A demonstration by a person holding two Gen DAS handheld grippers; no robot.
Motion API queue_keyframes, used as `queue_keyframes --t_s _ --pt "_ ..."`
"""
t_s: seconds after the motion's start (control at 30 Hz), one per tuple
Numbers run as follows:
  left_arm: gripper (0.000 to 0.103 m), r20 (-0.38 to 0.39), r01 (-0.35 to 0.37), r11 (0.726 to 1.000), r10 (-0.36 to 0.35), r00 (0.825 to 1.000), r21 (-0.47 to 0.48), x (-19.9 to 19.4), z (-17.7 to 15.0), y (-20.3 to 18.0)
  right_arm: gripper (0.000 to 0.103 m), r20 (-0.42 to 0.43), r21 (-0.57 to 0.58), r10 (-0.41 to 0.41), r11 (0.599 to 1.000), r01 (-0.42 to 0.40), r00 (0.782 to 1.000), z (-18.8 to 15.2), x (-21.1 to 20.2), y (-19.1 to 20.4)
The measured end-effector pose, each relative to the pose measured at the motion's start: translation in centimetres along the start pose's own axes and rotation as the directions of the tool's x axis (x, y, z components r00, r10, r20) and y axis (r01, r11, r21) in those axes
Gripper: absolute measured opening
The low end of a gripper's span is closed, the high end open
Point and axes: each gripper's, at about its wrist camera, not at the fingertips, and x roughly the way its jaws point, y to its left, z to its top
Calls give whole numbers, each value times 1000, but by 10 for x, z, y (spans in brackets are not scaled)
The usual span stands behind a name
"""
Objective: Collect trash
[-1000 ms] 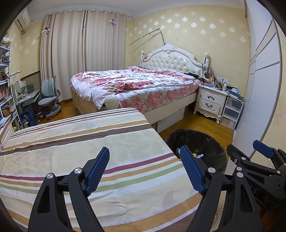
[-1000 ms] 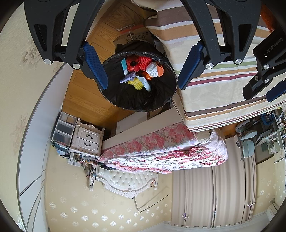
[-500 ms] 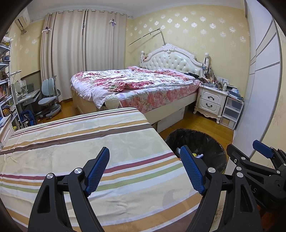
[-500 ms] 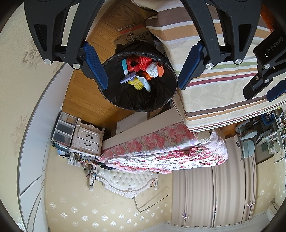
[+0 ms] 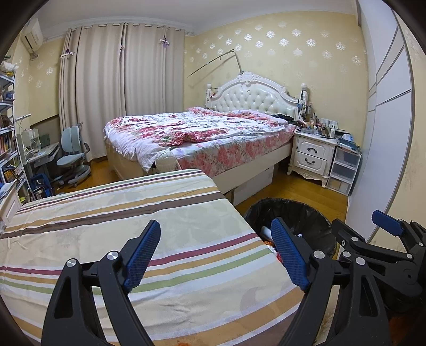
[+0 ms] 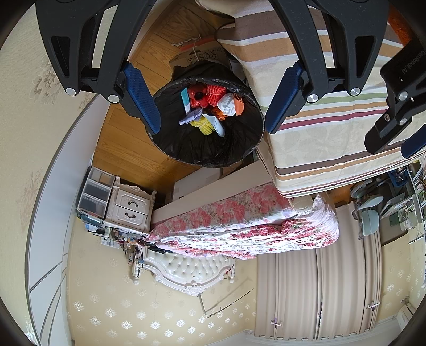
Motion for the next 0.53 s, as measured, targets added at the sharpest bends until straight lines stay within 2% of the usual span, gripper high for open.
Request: queue_keyframes --t_s 0.27,0.53 --pt "83 0 10 1000 -10 1000 9 -1 2 0 79 -1 0 0 1000 0 1000 0 0 0" --pt "83 -50 -39 999 38 998 -29 8 4 19 79 -7 -9 5 1000 -5 1000 -6 -3 0"
